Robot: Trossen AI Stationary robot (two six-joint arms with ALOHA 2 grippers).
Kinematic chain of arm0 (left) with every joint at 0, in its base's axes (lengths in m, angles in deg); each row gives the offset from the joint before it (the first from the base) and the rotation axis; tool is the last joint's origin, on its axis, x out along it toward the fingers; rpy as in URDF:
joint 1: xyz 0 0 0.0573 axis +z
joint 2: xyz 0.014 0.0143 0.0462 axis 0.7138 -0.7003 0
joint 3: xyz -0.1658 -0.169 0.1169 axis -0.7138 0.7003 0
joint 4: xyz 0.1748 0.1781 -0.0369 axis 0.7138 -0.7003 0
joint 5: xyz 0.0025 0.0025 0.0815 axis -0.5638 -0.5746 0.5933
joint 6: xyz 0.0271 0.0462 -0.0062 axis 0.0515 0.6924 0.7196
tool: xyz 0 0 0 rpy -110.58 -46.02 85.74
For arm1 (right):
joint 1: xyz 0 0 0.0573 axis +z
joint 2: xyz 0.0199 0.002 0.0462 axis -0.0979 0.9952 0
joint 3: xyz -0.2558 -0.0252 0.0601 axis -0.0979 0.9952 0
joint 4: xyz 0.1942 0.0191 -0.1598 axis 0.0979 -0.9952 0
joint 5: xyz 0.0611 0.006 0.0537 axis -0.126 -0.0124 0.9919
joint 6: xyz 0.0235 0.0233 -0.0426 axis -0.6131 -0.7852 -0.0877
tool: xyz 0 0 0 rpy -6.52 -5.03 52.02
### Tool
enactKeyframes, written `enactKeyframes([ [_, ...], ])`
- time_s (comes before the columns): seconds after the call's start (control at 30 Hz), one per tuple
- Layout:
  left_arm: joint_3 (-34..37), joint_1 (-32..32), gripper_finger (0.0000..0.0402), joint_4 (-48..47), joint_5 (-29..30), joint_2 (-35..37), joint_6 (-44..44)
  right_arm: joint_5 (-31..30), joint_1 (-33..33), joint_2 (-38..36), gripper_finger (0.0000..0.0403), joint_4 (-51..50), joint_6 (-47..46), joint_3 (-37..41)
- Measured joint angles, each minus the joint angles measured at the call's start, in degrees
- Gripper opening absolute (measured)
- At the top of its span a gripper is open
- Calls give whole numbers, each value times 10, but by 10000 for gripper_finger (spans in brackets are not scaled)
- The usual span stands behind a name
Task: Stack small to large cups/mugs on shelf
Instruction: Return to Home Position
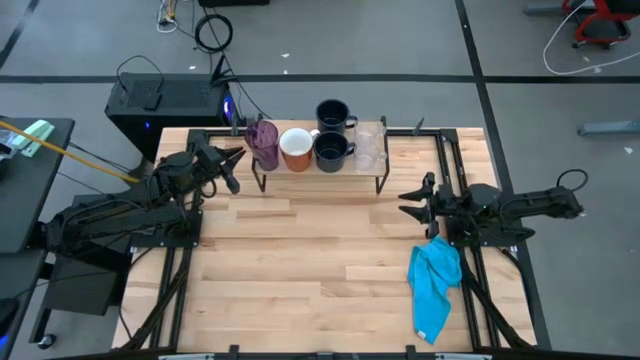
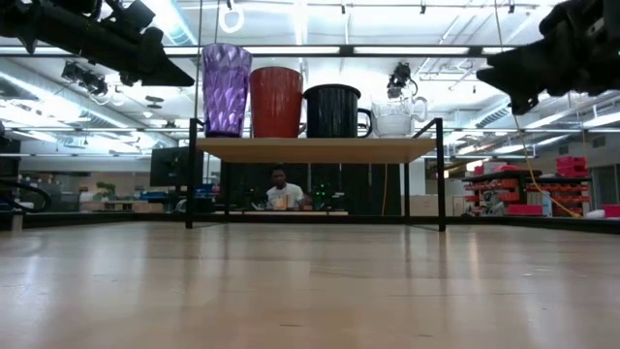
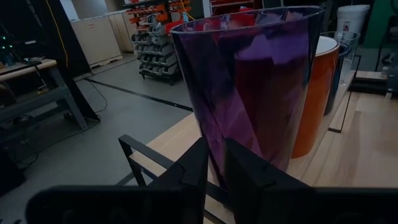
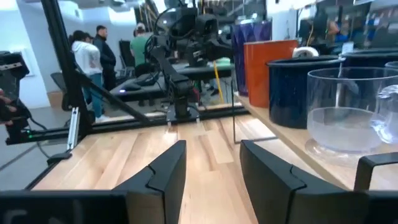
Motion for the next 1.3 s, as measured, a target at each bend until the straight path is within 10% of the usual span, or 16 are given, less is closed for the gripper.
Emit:
enactKeyframes([
  [0.47, 0, -33, 55, 17, -103, 11, -151, 4, -1, -26, 157, 27, 5, 38],
  [0.93, 180, -197, 64, 209, 14, 41, -145, 0, -2, -25, 158, 26, -69, 38],
  [1.3, 207, -198, 57, 111, 15, 117, -136, 61, -1, -26, 159, 53, -106, 38],
])
